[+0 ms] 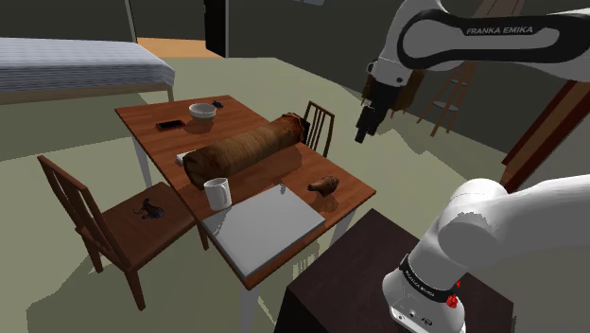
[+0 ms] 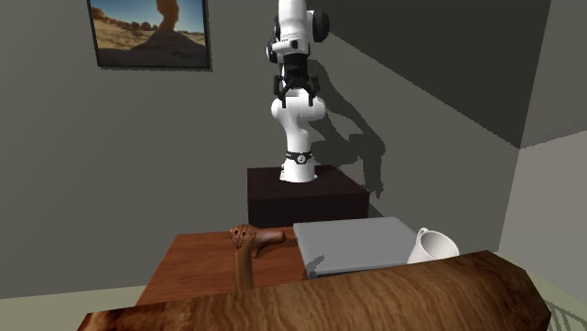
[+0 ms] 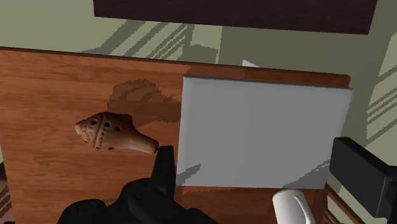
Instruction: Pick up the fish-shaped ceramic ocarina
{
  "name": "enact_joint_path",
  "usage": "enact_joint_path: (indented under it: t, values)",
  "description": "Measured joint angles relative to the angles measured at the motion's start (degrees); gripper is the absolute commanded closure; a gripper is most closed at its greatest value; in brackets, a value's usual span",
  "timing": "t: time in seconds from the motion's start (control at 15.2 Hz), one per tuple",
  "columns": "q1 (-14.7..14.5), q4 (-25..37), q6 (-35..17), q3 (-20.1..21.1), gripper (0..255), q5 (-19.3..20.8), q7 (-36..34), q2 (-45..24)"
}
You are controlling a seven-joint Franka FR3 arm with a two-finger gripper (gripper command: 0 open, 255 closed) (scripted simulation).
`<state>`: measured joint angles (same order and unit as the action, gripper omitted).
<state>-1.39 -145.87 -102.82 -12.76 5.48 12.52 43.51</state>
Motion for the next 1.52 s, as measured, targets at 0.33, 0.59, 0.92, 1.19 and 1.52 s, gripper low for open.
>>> enact_joint_path:
  t: [0.33,0.59,0.92,1.19,1.52]
  values:
    - [-1.4,-4.3,-10.1,-6.9,0,4.1,12.7,-5.5]
    - [-3.0,-5.5,-18.0,-12.7,0,6.5,23.3,-11.7]
    - [-7.4,-4.3,-29.0,-19.9,0,5.3,37.2,-23.4]
    - [-11.9,-1.9,-37.1,-25.6,0,-0.7,51.5,-34.5]
    - [-14.0,4.4,-43.5,-26.1,0,-17.6,74.2,-50.8]
